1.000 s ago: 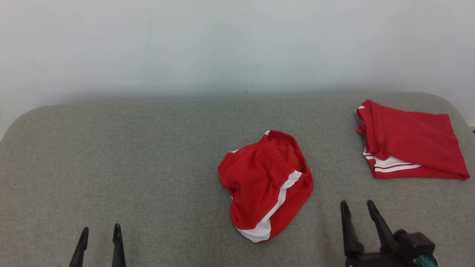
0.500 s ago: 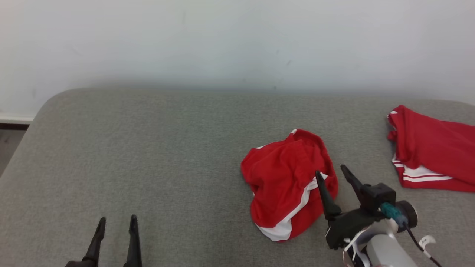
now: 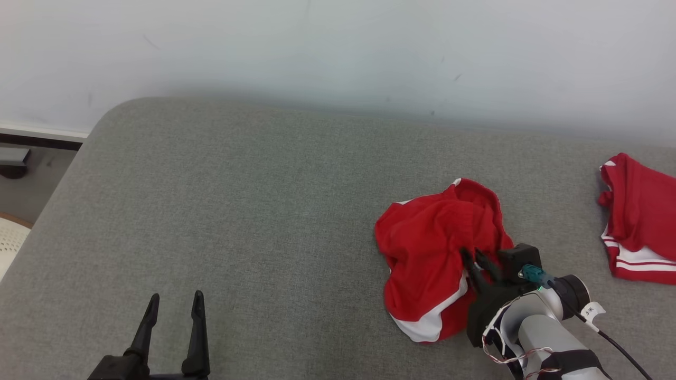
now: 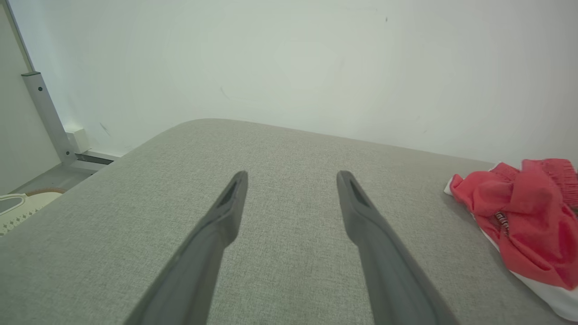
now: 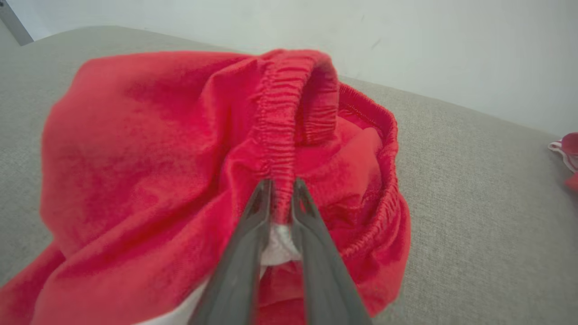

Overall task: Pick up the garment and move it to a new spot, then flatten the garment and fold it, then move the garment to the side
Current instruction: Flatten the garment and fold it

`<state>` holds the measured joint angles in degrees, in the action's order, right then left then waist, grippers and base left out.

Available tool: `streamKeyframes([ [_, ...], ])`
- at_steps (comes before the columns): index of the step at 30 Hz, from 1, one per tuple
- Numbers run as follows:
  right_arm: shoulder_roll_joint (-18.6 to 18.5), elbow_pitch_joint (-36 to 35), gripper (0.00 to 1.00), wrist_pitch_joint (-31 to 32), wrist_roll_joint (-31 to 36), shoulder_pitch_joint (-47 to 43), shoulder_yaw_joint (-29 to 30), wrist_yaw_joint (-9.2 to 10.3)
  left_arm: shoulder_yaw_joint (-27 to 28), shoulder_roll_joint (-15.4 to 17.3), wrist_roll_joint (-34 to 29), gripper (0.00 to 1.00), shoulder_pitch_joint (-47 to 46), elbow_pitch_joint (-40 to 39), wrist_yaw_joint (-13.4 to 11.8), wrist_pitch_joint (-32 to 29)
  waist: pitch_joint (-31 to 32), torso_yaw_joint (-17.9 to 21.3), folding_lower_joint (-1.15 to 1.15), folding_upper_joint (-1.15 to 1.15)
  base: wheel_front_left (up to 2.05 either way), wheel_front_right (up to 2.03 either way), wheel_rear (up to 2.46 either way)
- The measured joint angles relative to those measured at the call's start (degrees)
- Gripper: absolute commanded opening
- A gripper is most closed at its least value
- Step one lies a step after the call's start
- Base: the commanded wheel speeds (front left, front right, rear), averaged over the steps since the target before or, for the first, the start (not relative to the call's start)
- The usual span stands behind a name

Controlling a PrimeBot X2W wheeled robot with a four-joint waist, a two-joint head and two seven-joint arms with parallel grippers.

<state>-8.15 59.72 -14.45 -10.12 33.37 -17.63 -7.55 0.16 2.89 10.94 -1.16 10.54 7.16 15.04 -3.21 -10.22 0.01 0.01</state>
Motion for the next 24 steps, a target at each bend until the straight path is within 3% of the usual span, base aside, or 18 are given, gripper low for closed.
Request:
streamKeyframes([
  [6,-0.3,-0.6,0.0,-0.5,-2.7,0.1,-1.2,0.0,0.5,0.0,0.1,1.0,0.9,0.2,0.2,0.0,0.8,1.2,0.0,0.0,0.0,0.0,0.0],
  [16,-2.6,-20.3,0.0,-0.7,-13.0,-11.4,-0.9,0.0,1.4,0.0,0.2,1.0,2.3,0.3,0.2,0.0,2.8,5.5,-0.01,-0.01,0.0,0.0,0.0],
  [24,-5.8,-37.9,0.0,1.4,-19.1,-25.7,-0.7,0.0,0.8,0.0,0.2,1.0,2.4,0.2,0.3,0.0,3.7,8.7,-0.01,0.0,0.0,0.0,0.0],
])
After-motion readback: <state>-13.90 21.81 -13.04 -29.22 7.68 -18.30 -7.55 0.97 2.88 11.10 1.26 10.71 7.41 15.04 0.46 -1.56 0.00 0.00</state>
